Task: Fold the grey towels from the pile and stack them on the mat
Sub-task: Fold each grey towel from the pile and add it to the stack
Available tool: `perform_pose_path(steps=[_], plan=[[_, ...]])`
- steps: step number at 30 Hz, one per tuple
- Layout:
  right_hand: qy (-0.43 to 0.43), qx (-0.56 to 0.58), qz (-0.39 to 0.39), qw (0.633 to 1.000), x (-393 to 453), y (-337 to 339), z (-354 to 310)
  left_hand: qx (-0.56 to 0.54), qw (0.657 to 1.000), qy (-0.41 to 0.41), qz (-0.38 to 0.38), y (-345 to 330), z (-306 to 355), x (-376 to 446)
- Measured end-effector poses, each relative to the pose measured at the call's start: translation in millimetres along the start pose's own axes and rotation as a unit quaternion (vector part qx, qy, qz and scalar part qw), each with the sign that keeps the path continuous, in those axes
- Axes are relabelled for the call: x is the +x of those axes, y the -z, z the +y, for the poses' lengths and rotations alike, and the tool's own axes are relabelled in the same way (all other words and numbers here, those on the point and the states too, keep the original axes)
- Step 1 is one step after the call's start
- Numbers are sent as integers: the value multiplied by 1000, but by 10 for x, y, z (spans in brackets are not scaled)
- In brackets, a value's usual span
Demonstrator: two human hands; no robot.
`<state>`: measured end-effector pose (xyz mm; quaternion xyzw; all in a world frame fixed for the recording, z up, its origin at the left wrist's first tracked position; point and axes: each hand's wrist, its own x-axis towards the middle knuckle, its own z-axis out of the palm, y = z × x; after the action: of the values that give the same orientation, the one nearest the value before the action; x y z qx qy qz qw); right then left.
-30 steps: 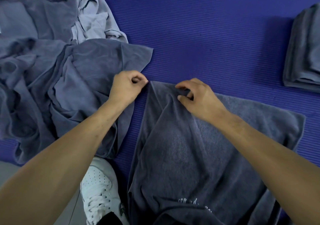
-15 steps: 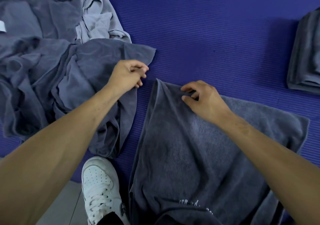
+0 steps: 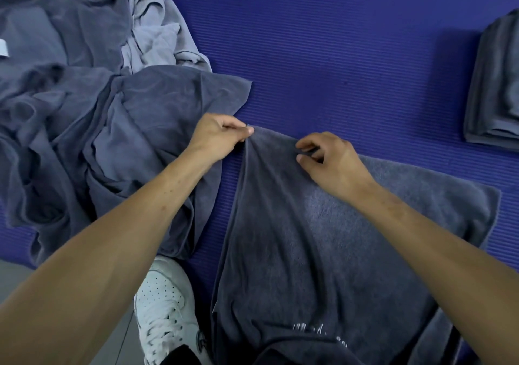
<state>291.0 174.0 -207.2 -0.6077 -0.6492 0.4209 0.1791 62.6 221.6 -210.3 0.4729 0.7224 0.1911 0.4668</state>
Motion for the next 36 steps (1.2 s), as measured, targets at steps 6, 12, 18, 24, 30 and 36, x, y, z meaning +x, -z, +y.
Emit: perform_pose_path(steps=[6,12,18,24,30,36], plan=[[26,-68,21,997,-32,-7,60,106,988,-81,76,-82,-114,22],[65,-195,-53,977,-147,105,61,119,980,-112,116,-141,-112,-76],[-31,-172,-144,974,-536,594,-429,176,971,-160,-28,42,359,-626],[-106,-145,-122,976,-1532,1066,-719,296,896,-268,-194,93,1001,-1574],[-207,-9,17,978,-2925,1009,-656,280,899,-261,-214,-252,966,-2516],[-332,110,83,933,-3978,556,-137,172,936,-220,-215,-846,336,-3266]])
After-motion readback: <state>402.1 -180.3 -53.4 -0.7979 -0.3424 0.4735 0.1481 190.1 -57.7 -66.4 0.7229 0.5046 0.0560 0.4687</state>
